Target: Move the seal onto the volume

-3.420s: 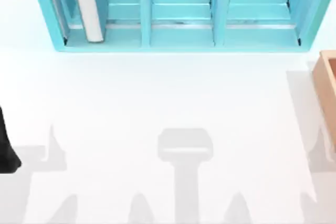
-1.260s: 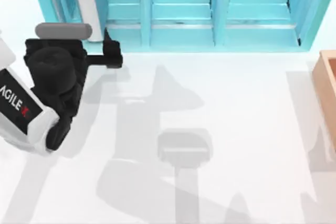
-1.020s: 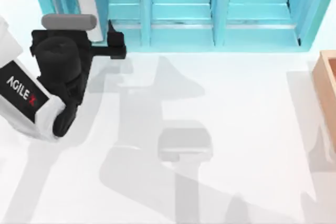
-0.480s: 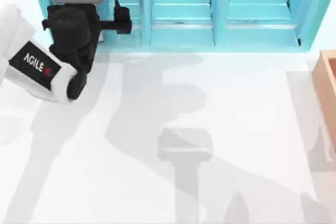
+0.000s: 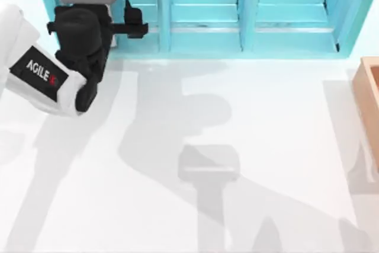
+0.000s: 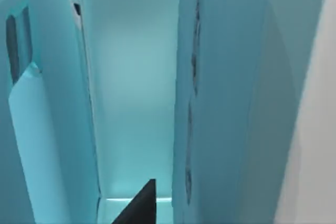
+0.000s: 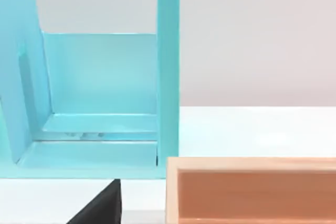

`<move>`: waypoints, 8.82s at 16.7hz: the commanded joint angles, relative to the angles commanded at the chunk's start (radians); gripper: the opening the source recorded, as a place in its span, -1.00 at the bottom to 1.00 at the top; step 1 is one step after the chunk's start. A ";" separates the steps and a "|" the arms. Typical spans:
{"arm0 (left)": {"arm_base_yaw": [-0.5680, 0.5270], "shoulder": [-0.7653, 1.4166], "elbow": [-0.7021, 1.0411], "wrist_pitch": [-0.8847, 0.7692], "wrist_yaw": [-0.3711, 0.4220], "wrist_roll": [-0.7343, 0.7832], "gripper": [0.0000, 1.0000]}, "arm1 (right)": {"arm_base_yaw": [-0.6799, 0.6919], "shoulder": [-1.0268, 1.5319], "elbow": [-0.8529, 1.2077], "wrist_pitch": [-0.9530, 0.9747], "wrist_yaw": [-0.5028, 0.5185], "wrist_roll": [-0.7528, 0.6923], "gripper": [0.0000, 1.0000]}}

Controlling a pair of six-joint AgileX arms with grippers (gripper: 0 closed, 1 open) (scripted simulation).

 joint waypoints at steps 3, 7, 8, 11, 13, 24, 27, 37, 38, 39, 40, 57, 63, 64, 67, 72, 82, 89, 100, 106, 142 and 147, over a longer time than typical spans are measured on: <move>0.000 0.000 0.000 0.000 0.000 0.000 -0.06 | 0.000 0.000 0.000 0.000 0.000 0.000 1.00; 0.000 0.000 0.000 0.000 0.000 0.000 -0.66 | 0.000 0.000 0.000 0.000 0.000 0.000 1.00; 0.000 0.000 0.000 0.000 0.000 0.000 -0.81 | 0.000 0.000 0.000 0.000 0.000 0.000 1.00; 0.000 0.000 0.000 0.000 0.000 0.000 -1.00 | 0.000 0.000 0.000 0.000 0.000 0.000 1.00; 0.000 0.000 0.000 0.000 0.000 0.000 -1.00 | 0.000 0.000 0.000 0.000 0.000 0.000 1.00; -0.033 -0.168 -0.073 -0.104 -0.034 0.004 -1.00 | 0.000 0.000 0.000 0.000 0.000 0.000 1.00; -0.064 -0.388 -0.162 -0.230 -0.074 0.004 -1.00 | 0.000 0.000 0.000 0.000 0.000 0.000 1.00; -0.186 -1.107 -0.452 -0.647 -0.197 -0.015 -1.00 | 0.000 0.000 0.000 0.000 0.000 0.000 1.00; -0.192 -1.132 -0.465 -0.666 -0.203 -0.016 -1.00 | 0.000 0.000 0.000 0.000 0.000 0.000 1.00; -0.195 -1.146 -0.471 -0.676 -0.207 -0.016 -1.00 | 0.000 0.000 0.000 0.000 0.000 0.000 1.00; -0.196 -1.150 -0.473 -0.679 -0.208 -0.017 -1.00 | 0.000 0.000 0.000 0.000 0.000 0.000 1.00; -0.506 -0.670 -0.270 -0.884 -0.650 -0.891 -1.00 | 0.000 0.000 0.000 0.000 0.000 0.000 1.00; -0.719 -0.472 -0.130 -0.986 -0.884 -1.647 -1.00 | 0.000 0.000 0.000 0.000 0.000 0.000 1.00; -0.756 -0.443 -0.107 -1.002 -0.914 -1.759 -1.00 | 0.000 0.000 0.000 0.000 0.000 0.000 1.00; -0.859 -0.369 -0.051 -1.052 -0.984 -2.051 -1.00 | 0.000 0.000 0.000 0.000 0.000 0.000 1.00; -0.973 -0.316 0.001 -1.122 -1.041 -2.355 -1.00 | 0.000 0.000 0.000 0.000 0.000 0.000 1.00; -0.998 -0.315 0.012 -1.156 -1.051 -2.431 -1.00 | 0.000 0.000 0.000 0.000 0.000 0.000 1.00; -1.000 -0.304 0.006 -1.155 -1.052 -2.442 -1.00 | 0.000 0.000 0.000 0.000 0.000 0.000 1.00; -0.999 -0.245 -0.026 -1.062 -1.051 -2.440 -0.70 | 0.000 0.000 0.000 0.000 0.000 0.000 1.00; -0.999 -0.245 -0.026 -1.062 -1.051 -2.440 0.21 | 0.000 0.000 0.000 0.000 0.000 0.000 1.00; -1.384 -0.078 0.298 -2.482 -1.045 -3.747 1.00 | 0.000 0.000 0.000 0.000 0.000 0.000 1.00; -1.391 -0.078 0.305 -2.510 -1.042 -3.775 1.00 | 0.000 0.000 0.000 0.000 0.000 0.000 1.00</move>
